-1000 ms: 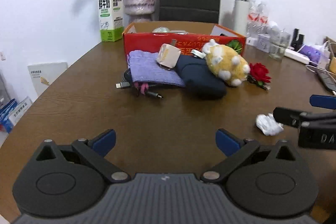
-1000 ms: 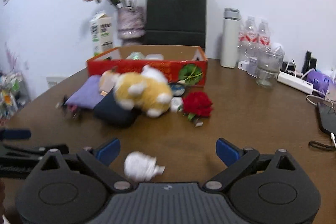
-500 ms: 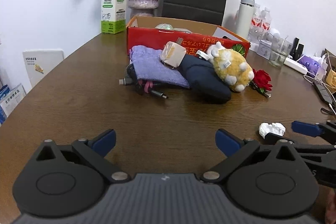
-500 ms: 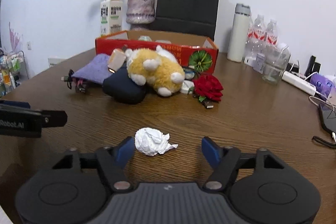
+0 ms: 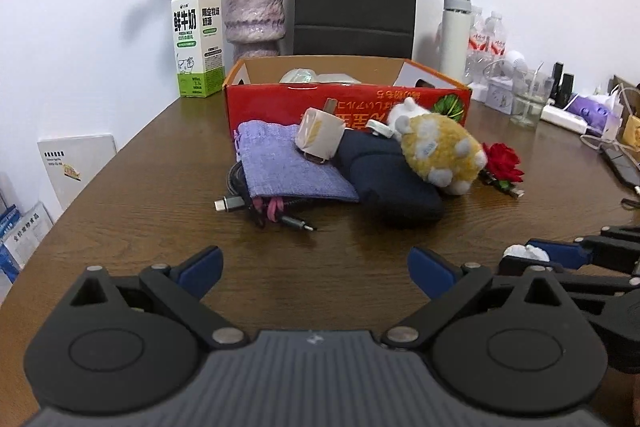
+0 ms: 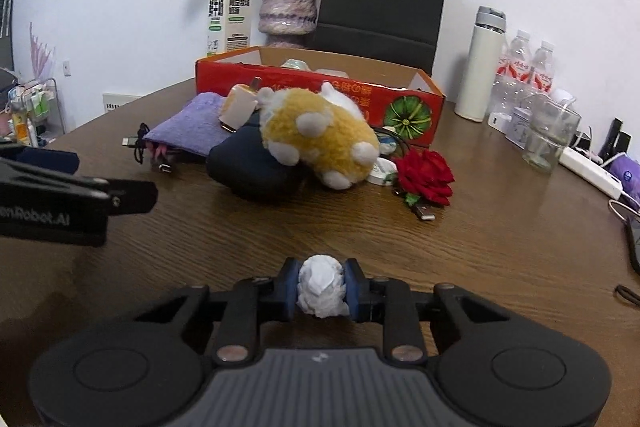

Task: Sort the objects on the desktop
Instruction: 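Grasp the white charger with the left tool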

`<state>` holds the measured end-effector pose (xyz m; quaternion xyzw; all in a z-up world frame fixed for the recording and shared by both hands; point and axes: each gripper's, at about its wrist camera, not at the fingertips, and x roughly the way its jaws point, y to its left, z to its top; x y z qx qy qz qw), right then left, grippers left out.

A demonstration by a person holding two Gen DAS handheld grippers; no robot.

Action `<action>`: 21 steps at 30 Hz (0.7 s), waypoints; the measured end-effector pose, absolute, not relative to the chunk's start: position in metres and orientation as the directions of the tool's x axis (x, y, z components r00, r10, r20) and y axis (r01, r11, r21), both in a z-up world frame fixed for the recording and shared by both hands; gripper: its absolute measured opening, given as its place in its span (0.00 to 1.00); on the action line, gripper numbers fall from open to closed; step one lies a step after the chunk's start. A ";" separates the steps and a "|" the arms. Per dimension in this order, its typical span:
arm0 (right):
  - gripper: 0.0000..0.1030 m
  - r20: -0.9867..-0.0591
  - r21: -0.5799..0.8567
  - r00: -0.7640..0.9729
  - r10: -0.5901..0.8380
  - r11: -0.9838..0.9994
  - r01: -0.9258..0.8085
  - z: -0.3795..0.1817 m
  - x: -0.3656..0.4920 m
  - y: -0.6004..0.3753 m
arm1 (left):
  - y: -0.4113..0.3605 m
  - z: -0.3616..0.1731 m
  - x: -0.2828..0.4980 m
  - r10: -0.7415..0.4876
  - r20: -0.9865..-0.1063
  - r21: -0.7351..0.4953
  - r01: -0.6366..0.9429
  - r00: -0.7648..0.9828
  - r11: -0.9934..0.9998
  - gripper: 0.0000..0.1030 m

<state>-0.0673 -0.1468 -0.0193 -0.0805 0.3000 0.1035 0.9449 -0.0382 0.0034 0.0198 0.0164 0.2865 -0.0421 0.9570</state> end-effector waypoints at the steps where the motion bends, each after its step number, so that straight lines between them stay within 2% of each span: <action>1: 0.21 -0.584 -0.081 0.797 0.155 0.966 -0.247 -0.019 -0.065 -0.147 | 0.004 0.022 -0.033 -0.067 -0.547 0.016 0.090 0.834 0.996 0.98; 6: 0.21 -0.577 0.029 0.791 0.203 0.973 -0.228 -0.012 -0.048 -0.164 | 0.007 0.041 0.018 -0.059 -0.518 0.006 0.072 0.853 0.997 0.95; 8: 0.21 -0.579 0.044 0.790 0.204 0.975 -0.219 -0.013 -0.043 -0.168 | 0.003 0.046 0.045 -0.038 -0.506 0.024 0.058 0.862 0.998 0.91; 11: 0.21 -0.586 0.051 0.785 0.201 0.976 -0.212 -0.016 -0.039 -0.171 | -0.010 0.047 0.083 -0.057 -0.498 0.052 0.095 0.865 0.994 0.91; 15: 0.21 -0.582 0.063 0.785 0.213 0.974 -0.218 -0.019 -0.041 -0.171 | -0.024 0.029 0.126 -0.040 -0.535 0.099 0.110 0.844 0.989 0.90; 16: 0.21 -0.580 0.073 0.784 0.222 0.973 -0.221 -0.019 -0.041 -0.172 | -0.022 0.026 0.130 -0.051 -0.547 0.079 0.112 0.835 0.991 0.82; 17: 0.21 -0.582 0.082 0.781 0.228 0.972 -0.223 -0.019 -0.040 -0.173 | -0.020 0.022 0.135 -0.053 -0.570 0.064 0.108 0.820 0.992 0.69; 18: 0.21 -0.584 0.090 0.778 0.231 0.971 -0.220 -0.019 -0.039 -0.174 | -0.015 0.019 0.136 -0.071 -0.581 0.032 0.110 0.811 0.993 0.66; 20: 0.21 -0.583 0.109 0.776 0.241 0.969 -0.220 -0.019 -0.038 -0.175 | -0.005 0.018 0.135 -0.131 -0.588 -0.055 0.122 0.798 0.991 0.50; 21: 0.21 -0.584 0.117 0.773 0.247 0.968 -0.220 -0.020 -0.038 -0.176 | -0.002 0.019 0.134 -0.134 -0.590 -0.068 0.117 0.796 0.991 0.47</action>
